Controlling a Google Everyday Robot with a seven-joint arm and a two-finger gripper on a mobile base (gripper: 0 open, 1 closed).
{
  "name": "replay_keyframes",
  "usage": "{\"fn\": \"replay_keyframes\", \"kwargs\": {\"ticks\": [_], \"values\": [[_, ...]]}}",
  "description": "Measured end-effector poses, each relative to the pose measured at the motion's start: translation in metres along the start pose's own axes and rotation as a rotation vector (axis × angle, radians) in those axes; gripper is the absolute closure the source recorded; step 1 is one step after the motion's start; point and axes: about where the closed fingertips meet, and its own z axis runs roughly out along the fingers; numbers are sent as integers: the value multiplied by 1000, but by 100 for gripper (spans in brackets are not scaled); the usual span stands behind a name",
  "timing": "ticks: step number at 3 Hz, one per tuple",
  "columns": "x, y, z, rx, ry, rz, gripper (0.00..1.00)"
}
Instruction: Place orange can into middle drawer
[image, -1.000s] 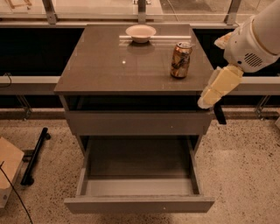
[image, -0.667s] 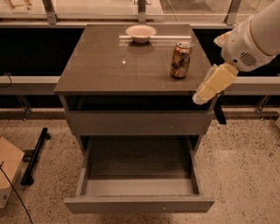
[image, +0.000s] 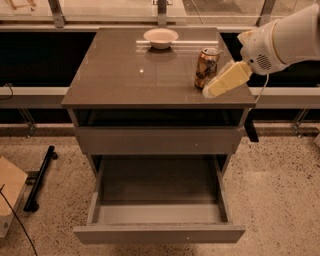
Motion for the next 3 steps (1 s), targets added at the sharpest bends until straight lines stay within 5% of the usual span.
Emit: {"fn": "replay_keyframes", "kwargs": {"ticks": [3], "values": [[-5,-65,51,53,-138,119,0]]}}
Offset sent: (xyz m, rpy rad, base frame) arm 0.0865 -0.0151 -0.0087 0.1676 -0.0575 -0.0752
